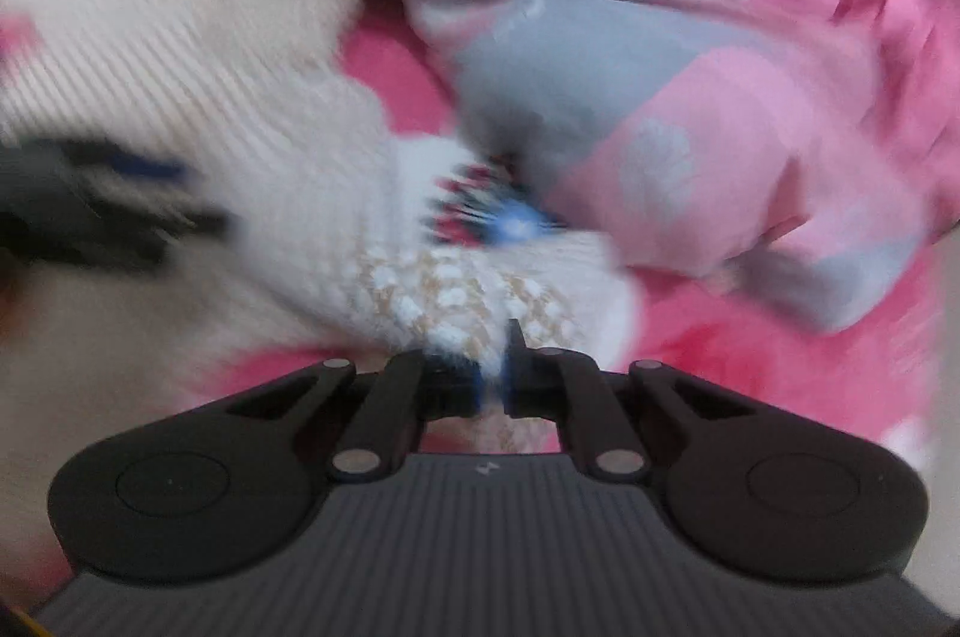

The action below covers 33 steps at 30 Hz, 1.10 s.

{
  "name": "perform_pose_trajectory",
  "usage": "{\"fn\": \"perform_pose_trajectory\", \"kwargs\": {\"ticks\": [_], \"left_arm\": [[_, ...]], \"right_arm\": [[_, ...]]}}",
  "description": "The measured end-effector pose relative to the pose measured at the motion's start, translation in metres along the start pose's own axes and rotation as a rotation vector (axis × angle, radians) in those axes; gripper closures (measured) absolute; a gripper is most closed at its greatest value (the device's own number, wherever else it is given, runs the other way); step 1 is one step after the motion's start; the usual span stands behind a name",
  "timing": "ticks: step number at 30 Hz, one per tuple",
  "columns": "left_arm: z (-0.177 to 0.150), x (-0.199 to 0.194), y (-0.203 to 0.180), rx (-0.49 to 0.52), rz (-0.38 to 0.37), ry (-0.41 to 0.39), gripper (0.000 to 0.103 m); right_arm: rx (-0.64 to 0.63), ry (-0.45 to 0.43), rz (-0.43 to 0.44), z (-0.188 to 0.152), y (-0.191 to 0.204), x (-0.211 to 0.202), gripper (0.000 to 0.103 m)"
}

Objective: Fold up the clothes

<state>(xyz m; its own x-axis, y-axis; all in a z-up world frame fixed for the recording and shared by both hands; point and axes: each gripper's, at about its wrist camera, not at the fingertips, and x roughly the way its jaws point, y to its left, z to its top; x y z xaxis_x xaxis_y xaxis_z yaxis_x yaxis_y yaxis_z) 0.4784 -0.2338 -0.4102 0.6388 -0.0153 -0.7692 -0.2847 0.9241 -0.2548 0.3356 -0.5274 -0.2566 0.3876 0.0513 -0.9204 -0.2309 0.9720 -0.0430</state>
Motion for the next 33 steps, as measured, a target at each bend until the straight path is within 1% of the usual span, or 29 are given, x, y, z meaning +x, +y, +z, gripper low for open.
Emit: {"fn": "perform_pose_trajectory", "kwargs": {"ticks": [2, 4, 7, 9, 10, 12, 14, 15, 16, 18, 20, 21, 24, 27, 28, 29, 30, 32, 33], "left_arm": [[0.005, -0.017, 0.01, -0.007, -0.009, -0.014, 0.041], [0.009, -0.033, 0.023, -0.016, -0.012, -0.024, 0.041], [0.012, -0.051, 0.045, -0.04, 0.0, -0.034, 0.041], [0.01, -0.059, 0.062, -0.066, 0.013, -0.036, 0.041], [0.008, -0.062, 0.07, -0.08, 0.022, -0.036, 0.041], [0.001, -0.066, 0.087, -0.106, 0.037, -0.035, 0.041], [-0.003, -0.068, 0.104, -0.135, 0.039, -0.026, 0.041], [-0.005, -0.068, 0.111, -0.155, 0.024, -0.019, 0.041], [-0.008, -0.069, 0.119, -0.185, -0.008, -0.011, 0.041], [-0.013, -0.068, 0.133, -0.263, -0.106, 0.021, 0.04], [-0.017, -0.065, 0.145, -0.337, -0.203, 0.059, 0.039], [-0.018, -0.063, 0.148, -0.358, -0.24, 0.081, 0.039], [-0.025, -0.059, 0.144, -0.341, -0.297, 0.106, 0.037], [-0.029, -0.054, 0.134, -0.31, -0.316, 0.136, 0.037], [-0.029, -0.052, 0.13, -0.296, -0.326, 0.142, 0.037], [-0.03, -0.051, 0.125, -0.282, -0.335, 0.149, 0.037], [-0.031, -0.048, 0.122, -0.268, -0.332, 0.155, 0.037], [-0.034, -0.043, 0.115, -0.239, -0.316, 0.166, 0.037], [-0.035, -0.04, 0.111, -0.225, -0.308, 0.172, 0.037]], "right_arm": [[0.137, 0.057, 0.185, 0.02, -0.008, -0.013, 0.099], [0.246, 0.11, 0.349, 0.037, -0.007, -0.013, 0.099], [0.411, 0.165, 0.58, 0.059, 0.002, 0.006, 0.099], [0.552, 0.19, 0.729, 0.07, 0.013, 0.03, 0.099], [0.612, 0.194, 0.795, 0.075, 0.02, 0.042, 0.099], [0.716, 0.193, 0.895, 0.084, 0.035, 0.066, 0.098], [0.786, 0.164, 0.943, 0.094, 0.043, 0.083, 0.098], [0.822, 0.152, 0.944, 0.096, 0.044, 0.091, 0.097], [0.862, 0.147, 0.937, 0.097, 0.044, 0.1, 0.096], [0.934, 0.133, 0.912, 0.097, 0.042, 0.115, 0.095], [0.981, 0.093, 0.833, 0.092, 0.033, 0.119, 0.095], [1.011, 0.074, 0.807, 0.087, 0.028, 0.118, 0.095], [1.046, -0.012, 0.724, 0.068, 0.012, 0.1, 0.095], [1.076, -0.094, 0.666, 0.046, 0.002, 0.082, 0.09], [1.088, -0.116, 0.656, 0.039, 0.001, 0.077, 0.085], [1.1, -0.138, 0.649, 0.033, 0.002, 0.074, 0.083], [1.107, -0.156, 0.642, 0.027, 0.003, 0.07, 0.078], [1.099, -0.182, 0.628, 0.015, 0.006, 0.066, 0.056], [1.088, -0.2, 0.612, 0.009, 0.009, 0.062, 0.053]]}}
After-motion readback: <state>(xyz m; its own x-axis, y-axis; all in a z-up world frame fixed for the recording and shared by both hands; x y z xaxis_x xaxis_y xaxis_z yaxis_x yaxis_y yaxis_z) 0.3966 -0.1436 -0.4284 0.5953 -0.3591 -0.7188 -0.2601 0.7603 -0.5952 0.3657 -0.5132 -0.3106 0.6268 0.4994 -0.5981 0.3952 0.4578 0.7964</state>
